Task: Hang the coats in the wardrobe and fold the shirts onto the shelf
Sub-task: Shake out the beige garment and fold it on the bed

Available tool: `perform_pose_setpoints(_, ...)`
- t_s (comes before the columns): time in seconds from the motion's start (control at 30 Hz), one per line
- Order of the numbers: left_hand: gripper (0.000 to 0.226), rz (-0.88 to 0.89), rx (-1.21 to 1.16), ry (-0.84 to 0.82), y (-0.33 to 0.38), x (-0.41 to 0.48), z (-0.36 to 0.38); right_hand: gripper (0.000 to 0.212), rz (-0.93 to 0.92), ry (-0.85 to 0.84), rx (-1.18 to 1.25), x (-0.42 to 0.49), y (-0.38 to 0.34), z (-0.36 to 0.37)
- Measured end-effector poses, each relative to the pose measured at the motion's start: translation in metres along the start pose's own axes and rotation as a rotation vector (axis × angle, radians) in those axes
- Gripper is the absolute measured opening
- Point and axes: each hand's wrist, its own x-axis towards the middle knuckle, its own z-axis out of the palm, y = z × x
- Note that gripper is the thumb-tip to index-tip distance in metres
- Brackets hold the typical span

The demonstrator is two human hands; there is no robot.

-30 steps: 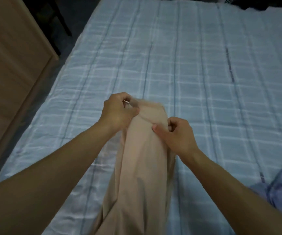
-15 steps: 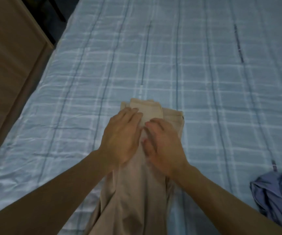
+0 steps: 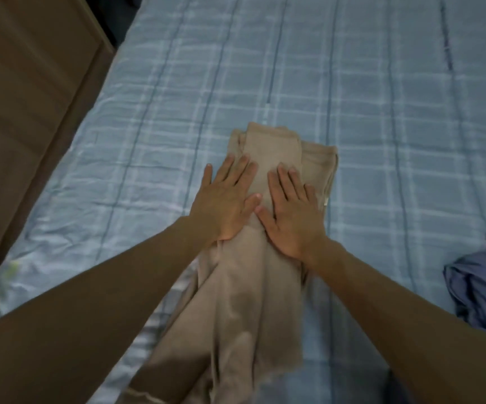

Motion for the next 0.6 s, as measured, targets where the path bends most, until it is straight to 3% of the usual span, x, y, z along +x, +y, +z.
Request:
perform_pose_setpoints(0.17, 0.053, 0.062, -0.122, 0.151, 0.001, -0.121, -0.007, 0.069, -0.056, -0.087, 0.143, -0.073, -0.023, -0.007)
perform_pose_setpoints(0.4, 0.026, 0.006, -0.338, 0.320, -0.004, -0.247, -0.004, 0.066, -0.309, -0.101, 0.096, -0.158, -0.055, 0.003)
perform_pose_setpoints(0.53, 0.038, -0.098, -0.458, 0.217, 0.021, -0.267, 0.006, 0.061, -0.341, -0.092, 0.114, -0.172, -0.066, 0.009)
perform_pose_setpoints(0.6, 0.046, -0.124, -0.408, 0.165, 0.036, -0.267, 0.012, 0.061, -0.309, -0.085, 0.091, -0.174, -0.070, 0.012)
